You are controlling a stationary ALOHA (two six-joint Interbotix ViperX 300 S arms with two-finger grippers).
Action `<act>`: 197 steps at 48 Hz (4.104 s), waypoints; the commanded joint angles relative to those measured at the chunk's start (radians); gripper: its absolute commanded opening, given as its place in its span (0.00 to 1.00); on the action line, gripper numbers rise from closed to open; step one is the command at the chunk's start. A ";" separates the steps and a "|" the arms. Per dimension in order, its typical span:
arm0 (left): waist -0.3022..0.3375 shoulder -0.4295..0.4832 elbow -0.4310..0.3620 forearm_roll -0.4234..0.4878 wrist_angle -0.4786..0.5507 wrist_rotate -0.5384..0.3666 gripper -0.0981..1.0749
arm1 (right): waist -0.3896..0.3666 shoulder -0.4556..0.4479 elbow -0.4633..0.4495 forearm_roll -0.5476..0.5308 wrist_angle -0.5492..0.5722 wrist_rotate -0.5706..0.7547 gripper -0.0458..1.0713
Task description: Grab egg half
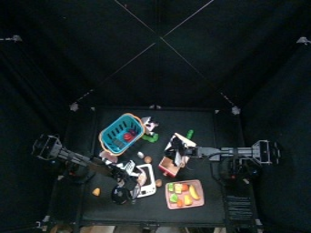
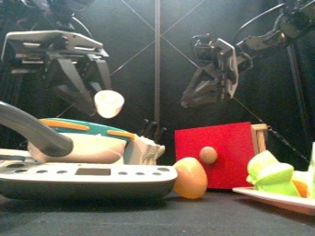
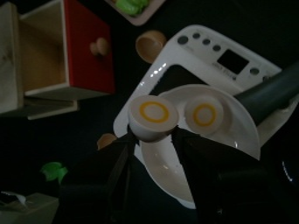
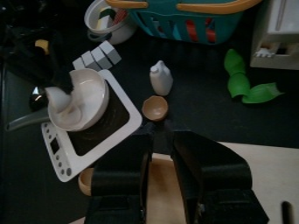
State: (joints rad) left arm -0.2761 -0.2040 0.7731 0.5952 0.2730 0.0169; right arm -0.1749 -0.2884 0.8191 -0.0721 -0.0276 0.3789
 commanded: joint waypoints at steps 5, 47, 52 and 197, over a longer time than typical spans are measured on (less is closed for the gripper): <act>0.035 -0.002 -0.071 -0.058 -0.094 -0.003 0.74 | -0.029 -0.091 0.048 -0.038 -0.037 0.000 0.59; 0.255 0.247 -0.212 -0.262 -0.526 0.009 0.74 | -0.054 -0.201 0.172 -0.112 -0.163 -0.008 0.59; 0.264 0.230 -0.213 -0.262 -0.534 0.009 0.74 | -0.061 -0.190 0.172 -0.112 -0.167 -0.008 0.59; 0.126 0.531 -0.453 -0.212 -0.069 0.005 0.92 | -0.044 -0.071 0.130 -0.112 -0.167 -0.006 0.59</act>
State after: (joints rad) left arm -0.1657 0.3344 0.3467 0.3789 0.2071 0.0215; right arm -0.2178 -0.3528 0.9756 -0.1841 -0.1856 0.3743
